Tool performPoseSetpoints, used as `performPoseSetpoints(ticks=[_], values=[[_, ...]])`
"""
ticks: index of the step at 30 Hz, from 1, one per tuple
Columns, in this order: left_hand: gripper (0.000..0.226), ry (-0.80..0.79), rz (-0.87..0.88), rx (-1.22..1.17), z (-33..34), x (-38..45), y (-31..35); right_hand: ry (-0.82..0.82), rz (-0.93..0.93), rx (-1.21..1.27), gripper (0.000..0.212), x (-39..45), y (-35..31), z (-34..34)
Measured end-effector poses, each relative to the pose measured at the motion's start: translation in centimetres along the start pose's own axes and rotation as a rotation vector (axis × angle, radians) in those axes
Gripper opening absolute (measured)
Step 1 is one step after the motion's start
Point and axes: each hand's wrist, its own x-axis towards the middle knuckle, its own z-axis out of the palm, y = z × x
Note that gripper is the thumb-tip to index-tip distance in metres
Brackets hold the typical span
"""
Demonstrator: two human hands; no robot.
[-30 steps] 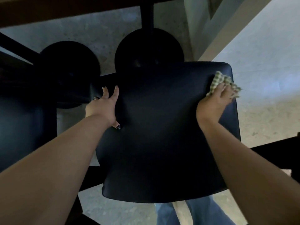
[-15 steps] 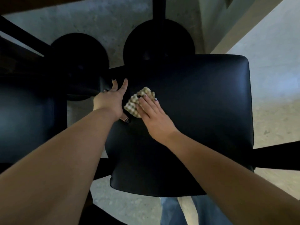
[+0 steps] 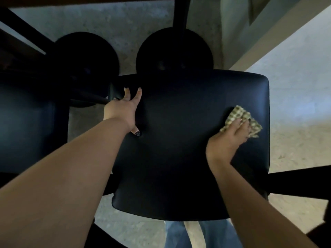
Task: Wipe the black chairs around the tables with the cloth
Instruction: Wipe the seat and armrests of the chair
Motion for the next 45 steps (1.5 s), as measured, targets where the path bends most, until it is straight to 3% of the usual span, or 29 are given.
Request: performPoseSetpoints(ticks=[3, 7, 12, 14, 21, 26, 30, 36, 42, 45], values=[[0.145, -0.005, 0.003, 0.012, -0.1, 0.1, 0.0, -0.115, -0.291, 0.056, 0.065, -3.9, -3.4, 2.8], [0.145, -0.001, 0.005, 0.023, -0.1, 0.2, 0.0, -0.322, -0.73, -0.045, 0.074, -8.5, -5.4, 5.2], [0.145, -0.002, -0.007, 0.012, 0.1, 0.2, 0.3, -0.471, -1.124, -0.181, 0.065, -4.5, -6.2, 4.6], [0.142, -0.002, -0.013, 0.003, 0.2, 0.2, 0.2, -0.466, -1.192, -0.223, 0.066, -2.2, -8.4, 4.8], [0.119, 0.028, -0.006, -0.043, 0.4, 0.4, 0.1, -0.393, -0.95, -0.229, 0.061, 0.8, -16.2, 6.9], [0.141, -0.04, 0.011, -0.053, 0.4, 0.6, 0.0, -0.379, -1.07, -0.231, 0.063, 3.6, -12.9, 5.5], [0.145, -0.044, 0.002, -0.063, 0.4, 0.6, 0.1, -0.307, -0.858, -0.185, 0.063, 8.6, -8.5, 2.7], [0.141, -0.024, -0.011, -0.044, 0.5, 0.6, 0.4, -0.129, -0.394, -0.099, 0.061, 13.2, -1.9, -1.9], [0.142, -0.02, 0.001, 0.019, 0.6, 0.8, 0.6, -0.025, -0.178, -0.031, 0.059, 11.7, -3.9, -0.6], [0.14, -0.006, 0.011, 0.063, 0.8, 0.9, 0.7, -0.042, -0.245, -0.01, 0.064, 9.1, -5.7, 0.8]])
